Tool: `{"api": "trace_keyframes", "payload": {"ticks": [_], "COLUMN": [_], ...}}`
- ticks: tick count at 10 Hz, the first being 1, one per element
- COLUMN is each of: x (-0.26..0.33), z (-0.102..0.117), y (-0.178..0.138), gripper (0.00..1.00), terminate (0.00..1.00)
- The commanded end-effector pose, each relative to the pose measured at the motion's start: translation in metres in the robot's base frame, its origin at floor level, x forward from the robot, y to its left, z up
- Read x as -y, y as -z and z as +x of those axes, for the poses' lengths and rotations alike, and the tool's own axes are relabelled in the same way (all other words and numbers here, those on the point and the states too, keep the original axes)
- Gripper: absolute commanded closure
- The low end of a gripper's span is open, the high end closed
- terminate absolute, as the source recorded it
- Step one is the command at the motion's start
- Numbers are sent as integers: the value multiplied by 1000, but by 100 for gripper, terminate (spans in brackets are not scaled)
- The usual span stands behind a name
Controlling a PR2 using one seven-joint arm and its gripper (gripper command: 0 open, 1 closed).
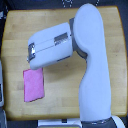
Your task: Folding a cloth
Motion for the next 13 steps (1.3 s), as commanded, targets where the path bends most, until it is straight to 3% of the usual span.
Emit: {"api": "trace_keyframes", "payload": {"ticks": [1, 3, 6, 13], "x": [92, 141, 218, 362], "z": [61, 77, 66, 92], "y": [-57, -62, -72, -73], "gripper": [0, 0, 0, 0], "terminate": [0, 0, 0, 0]}}
